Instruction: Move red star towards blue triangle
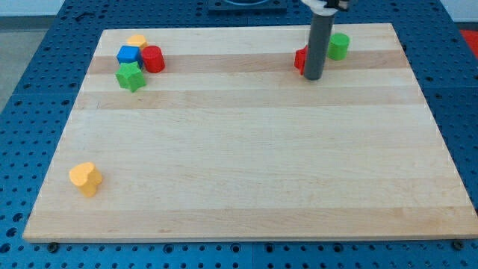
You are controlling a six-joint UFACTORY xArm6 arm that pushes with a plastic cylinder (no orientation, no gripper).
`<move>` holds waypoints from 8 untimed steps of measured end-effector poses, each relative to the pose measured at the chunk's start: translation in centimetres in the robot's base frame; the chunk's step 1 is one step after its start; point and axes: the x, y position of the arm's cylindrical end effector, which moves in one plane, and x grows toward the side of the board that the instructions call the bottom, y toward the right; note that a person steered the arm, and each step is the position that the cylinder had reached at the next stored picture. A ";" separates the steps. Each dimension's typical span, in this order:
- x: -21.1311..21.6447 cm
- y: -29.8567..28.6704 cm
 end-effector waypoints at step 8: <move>-4.6 -2.4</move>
